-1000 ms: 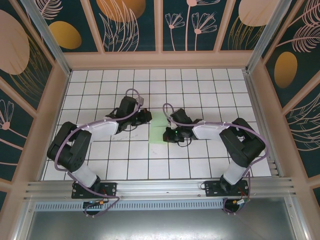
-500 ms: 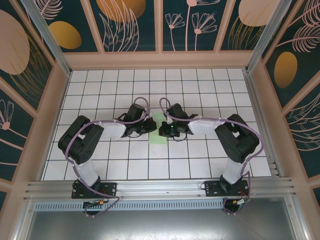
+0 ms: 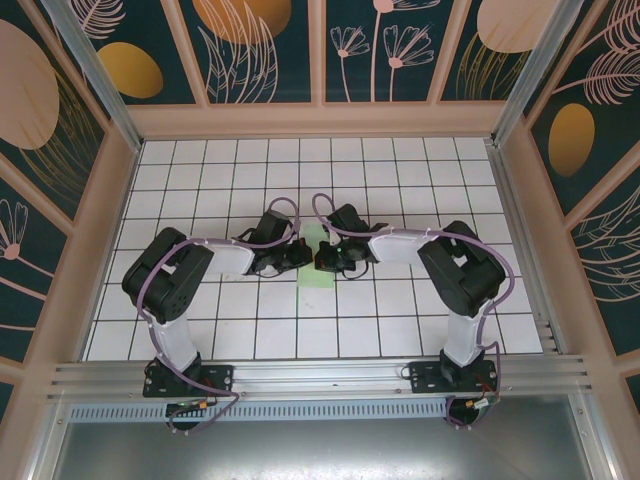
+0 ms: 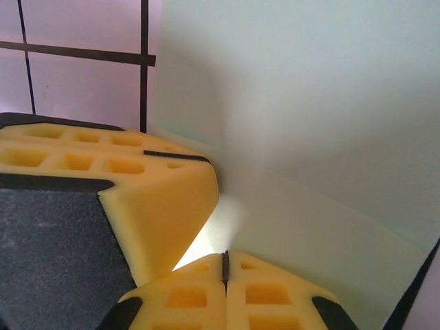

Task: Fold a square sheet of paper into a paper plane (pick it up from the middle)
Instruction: Fold the triangle a second time at the center of the table.

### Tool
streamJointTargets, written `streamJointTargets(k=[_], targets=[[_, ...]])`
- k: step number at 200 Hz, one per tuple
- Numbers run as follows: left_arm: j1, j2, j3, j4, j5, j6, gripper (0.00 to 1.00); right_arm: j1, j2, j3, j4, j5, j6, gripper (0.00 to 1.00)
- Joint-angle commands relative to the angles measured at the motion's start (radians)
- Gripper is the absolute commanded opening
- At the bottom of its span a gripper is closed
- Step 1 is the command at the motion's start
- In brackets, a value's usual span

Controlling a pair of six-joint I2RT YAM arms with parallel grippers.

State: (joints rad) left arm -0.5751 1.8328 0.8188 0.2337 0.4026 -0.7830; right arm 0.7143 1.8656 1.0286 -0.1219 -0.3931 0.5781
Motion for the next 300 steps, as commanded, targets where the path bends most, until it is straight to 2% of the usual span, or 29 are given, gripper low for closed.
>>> streamJointTargets(k=[1,34,111,143,176,183,205,228,258,300], targets=[[-0.002,0.017,0.000,-0.013,-0.027,-0.010,0.00,0.007,0.033,0.028,-0.026,-0.026,-0.037,0.00],[-0.002,0.017,-0.016,-0.035,-0.055,-0.013,0.00,0.007,0.015,-0.009,-0.049,-0.028,-0.063,0.00],[-0.002,0.025,-0.034,-0.057,-0.084,-0.022,0.00,0.003,-0.134,-0.232,-0.097,-0.038,-0.118,0.00],[-0.002,0.017,-0.034,-0.046,-0.076,-0.016,0.00,-0.003,-0.214,-0.314,-0.101,-0.053,-0.097,0.00],[-0.002,-0.004,0.003,-0.025,-0.041,-0.017,0.00,-0.050,-0.325,-0.290,-0.022,-0.023,-0.004,0.00],[-0.003,-0.018,0.019,-0.024,-0.040,-0.025,0.00,-0.067,-0.343,-0.283,0.009,-0.014,0.020,0.03],[-0.003,-0.081,0.054,-0.024,-0.045,-0.060,0.19,-0.121,-0.363,-0.269,0.119,-0.010,0.063,0.21],[-0.001,-0.173,0.053,-0.039,-0.111,-0.101,0.39,-0.160,-0.328,-0.237,0.190,-0.027,0.040,0.37],[0.000,-0.272,0.001,-0.054,-0.206,-0.135,0.62,-0.161,-0.245,-0.164,0.189,-0.108,-0.076,0.43],[0.003,-0.374,-0.094,-0.036,-0.280,-0.128,0.91,-0.161,-0.136,-0.118,0.215,-0.198,-0.152,0.44]])
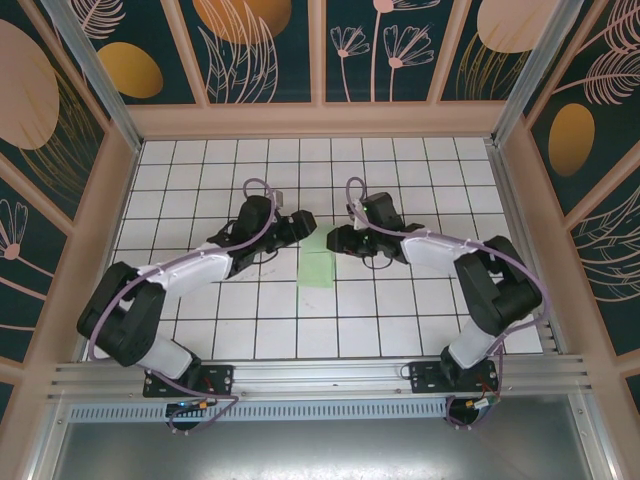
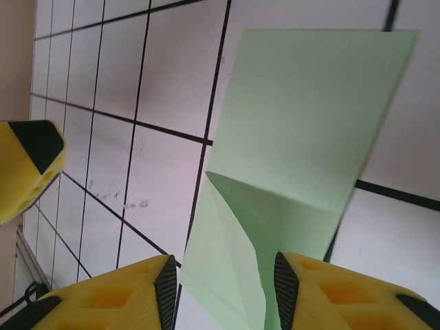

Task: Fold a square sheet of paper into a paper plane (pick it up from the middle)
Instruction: Fold the triangle a second time at the center of the table, then turn over the paper at the center of the table.

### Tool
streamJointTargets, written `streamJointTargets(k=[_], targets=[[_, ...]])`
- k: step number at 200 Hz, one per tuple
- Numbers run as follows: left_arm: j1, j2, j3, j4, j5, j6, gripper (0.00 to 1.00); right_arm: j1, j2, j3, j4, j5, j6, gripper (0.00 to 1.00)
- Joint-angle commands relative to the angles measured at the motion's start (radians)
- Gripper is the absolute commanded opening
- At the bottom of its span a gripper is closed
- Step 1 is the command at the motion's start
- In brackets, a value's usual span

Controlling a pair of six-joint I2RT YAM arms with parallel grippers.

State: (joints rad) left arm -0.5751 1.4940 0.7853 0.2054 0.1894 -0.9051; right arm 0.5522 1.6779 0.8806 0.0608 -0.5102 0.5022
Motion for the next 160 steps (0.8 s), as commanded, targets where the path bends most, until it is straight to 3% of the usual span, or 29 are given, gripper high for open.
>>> streamJointTargets(k=[1,20,67,125,160], targets=[[0.003,-0.037,-0.063,-0.008,-0.065,-0.004,0.92,0.001,0.053,0.030,0.034,-0.080,-0.077,0.45],[0.004,-0.048,-0.078,-0.005,-0.044,0.011,0.99,0.000,0.080,0.039,0.010,-0.072,-0.104,0.41],[0.004,-0.033,-0.099,0.038,0.011,0.008,0.98,-0.029,0.106,0.016,0.065,-0.106,-0.112,0.31],[0.004,-0.004,-0.133,0.122,0.094,-0.025,0.99,-0.028,0.144,0.027,0.071,-0.161,-0.130,0.30],[0.004,0.011,-0.151,0.175,0.131,-0.043,0.98,-0.026,0.158,0.028,0.087,-0.185,-0.130,0.19]])
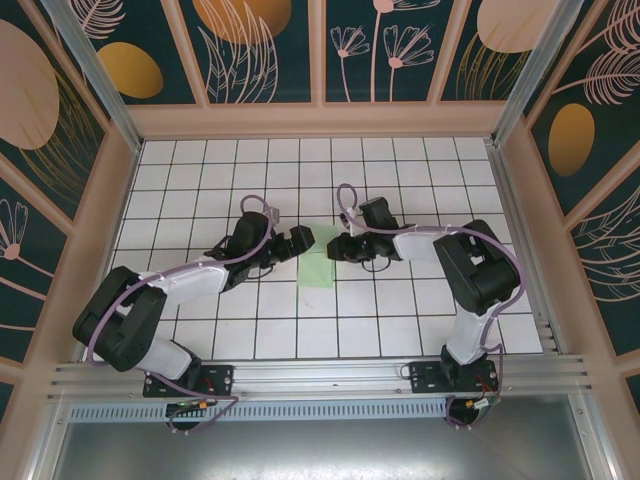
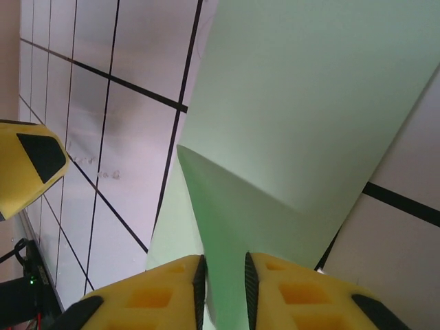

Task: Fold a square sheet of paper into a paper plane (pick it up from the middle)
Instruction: Turn over the paper at the center of the table.

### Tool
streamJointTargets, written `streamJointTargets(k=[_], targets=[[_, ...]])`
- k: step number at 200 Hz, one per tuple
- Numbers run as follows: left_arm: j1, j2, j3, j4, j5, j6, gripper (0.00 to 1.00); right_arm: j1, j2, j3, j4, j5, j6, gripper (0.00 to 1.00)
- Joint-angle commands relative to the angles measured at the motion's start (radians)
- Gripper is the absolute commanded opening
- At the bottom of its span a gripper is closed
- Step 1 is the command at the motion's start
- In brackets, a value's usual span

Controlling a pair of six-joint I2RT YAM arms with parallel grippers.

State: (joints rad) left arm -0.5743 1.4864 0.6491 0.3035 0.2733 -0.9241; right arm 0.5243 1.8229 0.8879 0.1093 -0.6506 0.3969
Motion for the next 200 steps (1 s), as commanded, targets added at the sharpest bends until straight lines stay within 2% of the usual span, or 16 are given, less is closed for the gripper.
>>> streamJointTargets(k=[1,17,37,94,129,200], targets=[[0.003,0.020,-0.015,0.079,0.049,-0.025,0.99,0.002,0.012,0.020,0.039,-0.044,-0.024,0.18],[0.003,0.027,-0.024,0.103,0.072,-0.034,0.99,-0.001,0.009,0.009,0.059,-0.042,-0.014,0.10],[0.003,0.038,-0.037,0.139,0.104,-0.056,0.99,-0.003,-0.002,-0.011,0.094,-0.051,-0.001,0.04],[0.003,0.078,-0.063,0.189,0.151,-0.104,0.94,-0.030,-0.029,-0.068,0.167,-0.072,0.044,0.02],[0.003,0.124,-0.039,0.179,0.165,-0.140,0.81,-0.052,-0.047,-0.097,0.200,-0.078,0.076,0.03],[0.002,0.216,0.038,0.193,0.238,-0.096,0.56,-0.063,-0.056,-0.117,0.211,-0.081,0.096,0.03]])
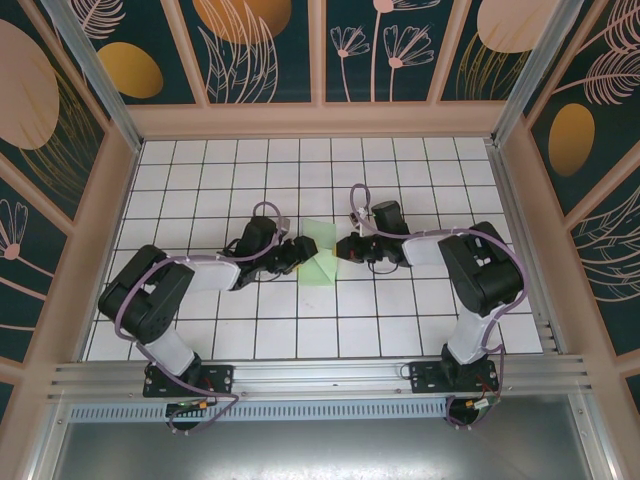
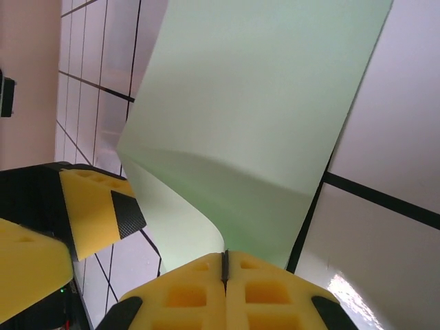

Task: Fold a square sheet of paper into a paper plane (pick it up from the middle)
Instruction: Turn over the paper at the center of the table.

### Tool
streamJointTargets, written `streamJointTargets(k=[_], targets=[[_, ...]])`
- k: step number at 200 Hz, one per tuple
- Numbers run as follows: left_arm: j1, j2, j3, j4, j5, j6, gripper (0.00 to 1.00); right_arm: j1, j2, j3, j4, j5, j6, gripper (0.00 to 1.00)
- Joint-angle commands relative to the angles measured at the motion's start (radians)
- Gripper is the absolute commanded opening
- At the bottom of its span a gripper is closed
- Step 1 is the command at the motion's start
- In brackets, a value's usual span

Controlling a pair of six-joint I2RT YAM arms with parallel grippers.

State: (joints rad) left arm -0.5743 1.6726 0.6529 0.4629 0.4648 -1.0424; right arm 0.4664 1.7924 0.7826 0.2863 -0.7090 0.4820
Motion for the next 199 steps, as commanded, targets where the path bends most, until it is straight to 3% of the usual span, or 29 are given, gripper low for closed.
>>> streamJointTargets(k=[1,79,141,199], targets=[[0.002,0.031,0.035,0.035,0.047,0.023,0.56,-0.006,-0.025,-0.012,0.034,-0.024,0.012,0.03],[0.004,0.129,0.068,0.088,0.088,0.098,0.46,-0.015,-0.032,-0.011,0.043,-0.034,0.029,0.06],[0.003,0.128,0.061,0.145,0.083,0.181,0.28,-0.055,-0.161,-0.035,-0.003,0.078,0.080,0.50],[0.002,0.131,0.066,0.148,0.040,0.215,0.16,-0.074,-0.351,-0.074,-0.070,0.201,0.098,0.68]])
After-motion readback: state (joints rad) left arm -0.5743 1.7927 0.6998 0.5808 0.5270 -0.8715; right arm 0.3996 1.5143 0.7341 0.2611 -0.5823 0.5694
